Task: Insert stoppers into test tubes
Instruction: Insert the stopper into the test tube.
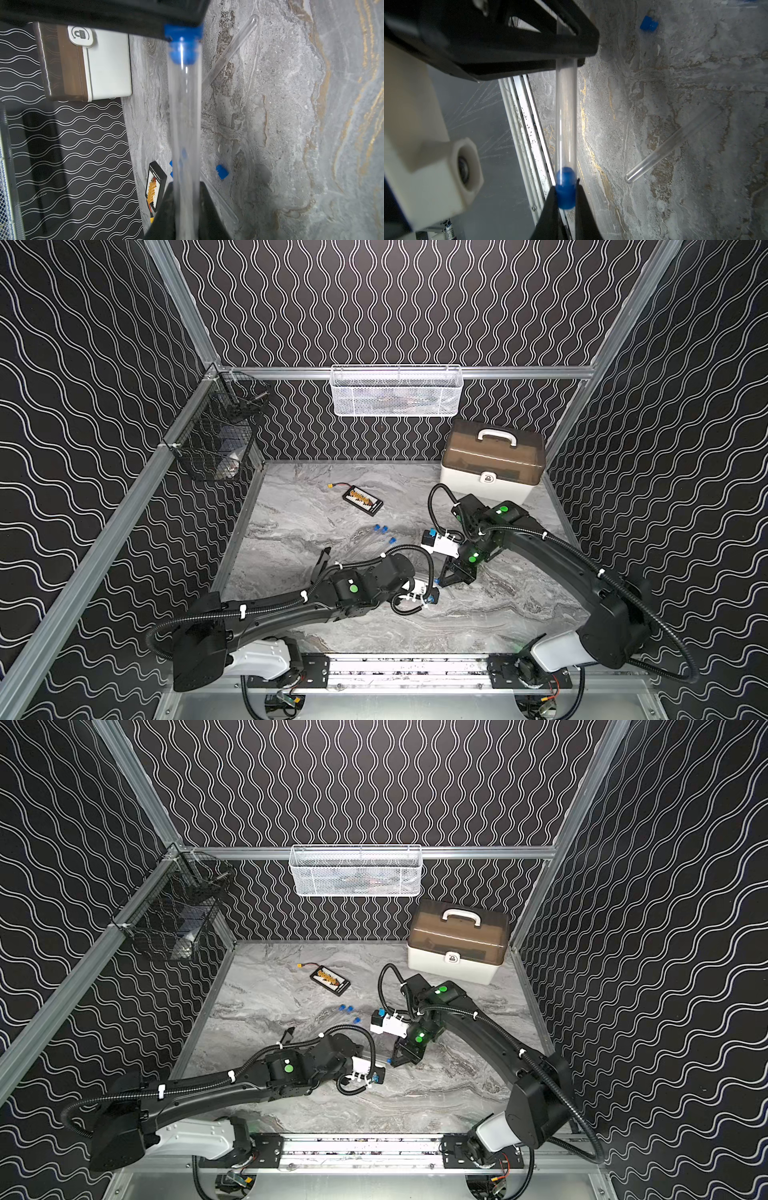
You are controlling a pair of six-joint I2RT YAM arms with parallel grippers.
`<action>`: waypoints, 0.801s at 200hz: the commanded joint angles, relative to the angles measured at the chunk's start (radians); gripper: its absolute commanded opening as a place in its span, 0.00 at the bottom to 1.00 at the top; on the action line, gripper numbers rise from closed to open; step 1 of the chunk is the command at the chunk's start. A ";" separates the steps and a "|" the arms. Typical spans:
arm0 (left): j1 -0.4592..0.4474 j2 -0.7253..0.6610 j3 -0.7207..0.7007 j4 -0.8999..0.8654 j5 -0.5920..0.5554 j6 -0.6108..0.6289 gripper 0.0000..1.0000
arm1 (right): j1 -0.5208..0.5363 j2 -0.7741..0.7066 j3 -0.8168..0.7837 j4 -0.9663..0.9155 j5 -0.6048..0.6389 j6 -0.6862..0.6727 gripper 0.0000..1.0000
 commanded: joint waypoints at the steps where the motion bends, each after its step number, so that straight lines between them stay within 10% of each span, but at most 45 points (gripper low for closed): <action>1: -0.025 -0.017 0.016 0.153 0.334 0.016 0.00 | 0.019 -0.021 0.000 0.425 -0.212 0.019 0.00; 160: -0.029 -0.015 0.059 0.115 0.430 -0.156 0.00 | 0.106 -0.067 -0.058 0.596 -0.094 0.010 0.00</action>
